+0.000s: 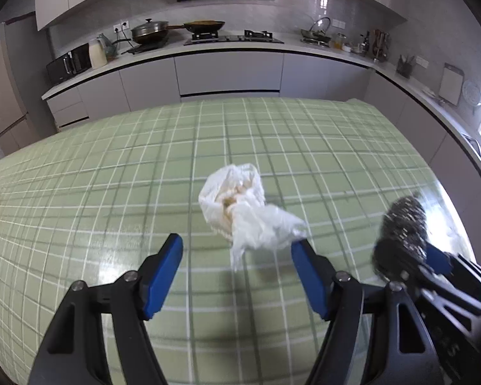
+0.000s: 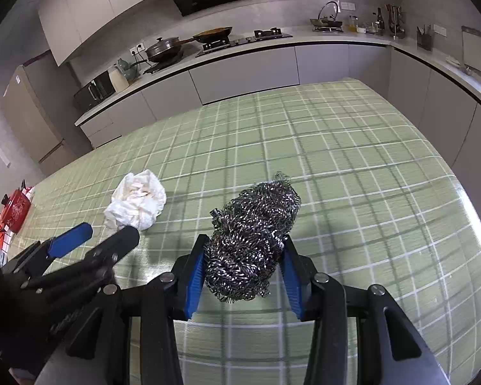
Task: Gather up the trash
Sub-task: 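Grasp the steel wool with the right tool while the left tool grasps the white tissue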
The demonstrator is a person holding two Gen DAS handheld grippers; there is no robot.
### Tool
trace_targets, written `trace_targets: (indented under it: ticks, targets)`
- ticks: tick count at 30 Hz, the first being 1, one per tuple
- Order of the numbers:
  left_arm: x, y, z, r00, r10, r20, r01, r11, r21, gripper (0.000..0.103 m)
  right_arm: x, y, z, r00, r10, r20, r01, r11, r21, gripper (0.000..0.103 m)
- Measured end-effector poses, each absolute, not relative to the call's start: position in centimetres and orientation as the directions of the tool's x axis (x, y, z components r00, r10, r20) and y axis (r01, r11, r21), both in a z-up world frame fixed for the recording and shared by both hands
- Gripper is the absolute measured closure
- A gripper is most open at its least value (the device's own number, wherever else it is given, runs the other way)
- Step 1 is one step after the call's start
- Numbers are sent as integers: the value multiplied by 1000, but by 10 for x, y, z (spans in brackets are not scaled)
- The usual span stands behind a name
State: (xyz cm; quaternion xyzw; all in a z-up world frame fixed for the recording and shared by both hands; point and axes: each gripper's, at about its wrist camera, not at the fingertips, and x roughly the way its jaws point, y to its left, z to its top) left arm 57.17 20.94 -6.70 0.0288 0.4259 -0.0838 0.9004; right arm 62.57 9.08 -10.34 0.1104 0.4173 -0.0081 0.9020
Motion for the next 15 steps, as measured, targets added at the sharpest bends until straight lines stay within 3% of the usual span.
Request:
trace_targets:
  ticks: [10, 15]
  targets:
    - [598, 201, -78, 631, -144, -762, 183, 982, -34, 33, 643, 73, -104, 655, 43, -754, 140, 974, 177, 57]
    - [604, 205, -84, 613, -172, -771, 191, 979, -67, 56, 657, 71, -105, 657, 47, -753, 136, 974, 179, 57]
